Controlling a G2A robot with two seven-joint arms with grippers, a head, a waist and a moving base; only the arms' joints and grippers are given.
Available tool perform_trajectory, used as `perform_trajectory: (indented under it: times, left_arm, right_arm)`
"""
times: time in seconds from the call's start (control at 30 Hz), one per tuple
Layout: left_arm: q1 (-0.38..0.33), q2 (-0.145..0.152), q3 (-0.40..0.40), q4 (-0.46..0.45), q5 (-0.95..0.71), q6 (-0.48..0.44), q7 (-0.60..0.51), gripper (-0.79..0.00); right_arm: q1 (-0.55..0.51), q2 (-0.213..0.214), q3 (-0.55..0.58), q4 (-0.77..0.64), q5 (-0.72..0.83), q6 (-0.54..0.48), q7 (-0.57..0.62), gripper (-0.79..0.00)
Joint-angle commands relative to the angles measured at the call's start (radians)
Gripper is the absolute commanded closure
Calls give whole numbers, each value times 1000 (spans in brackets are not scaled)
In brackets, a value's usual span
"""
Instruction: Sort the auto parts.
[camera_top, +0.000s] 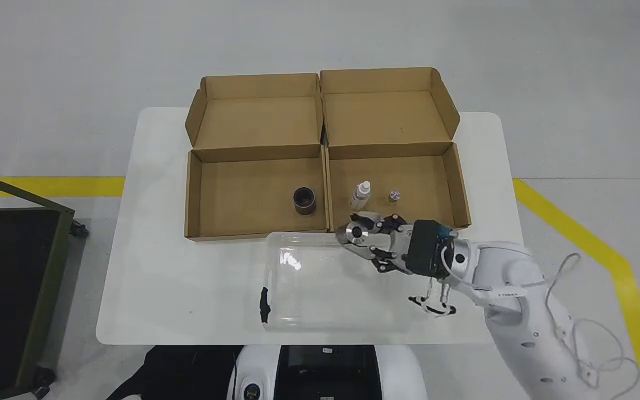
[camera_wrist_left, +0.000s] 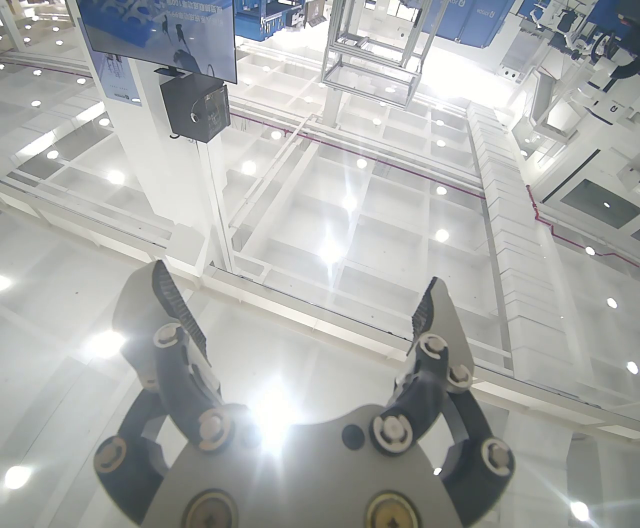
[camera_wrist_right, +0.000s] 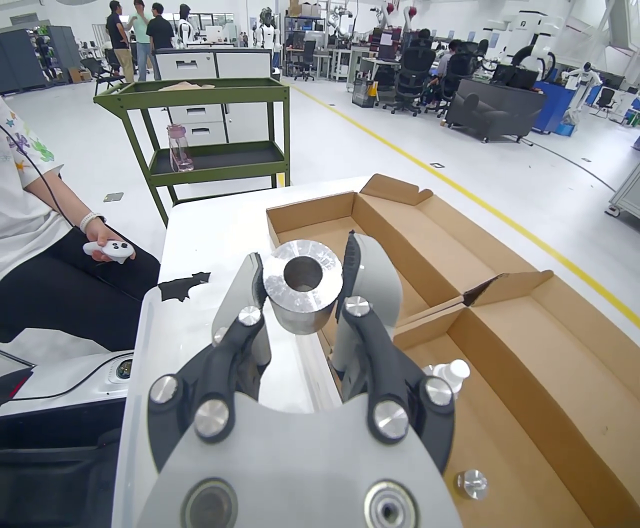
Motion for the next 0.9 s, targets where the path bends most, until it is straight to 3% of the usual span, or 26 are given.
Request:
perform_trajectory:
  times: [0.0,0.37,0.87]
  left_arm:
    - [0,0,0,0,0,0,0,-785]
    - [0,0,0,0,0,0,0,-785]
    - [0,0,0,0,0,0,0,-785]
  right_arm:
    - [2,1,-3,5,-1,3,4,0]
    - [59,-6,-78,40,-53,54,47,0]
    - [229,-42,-277,96,-139,165,139,0]
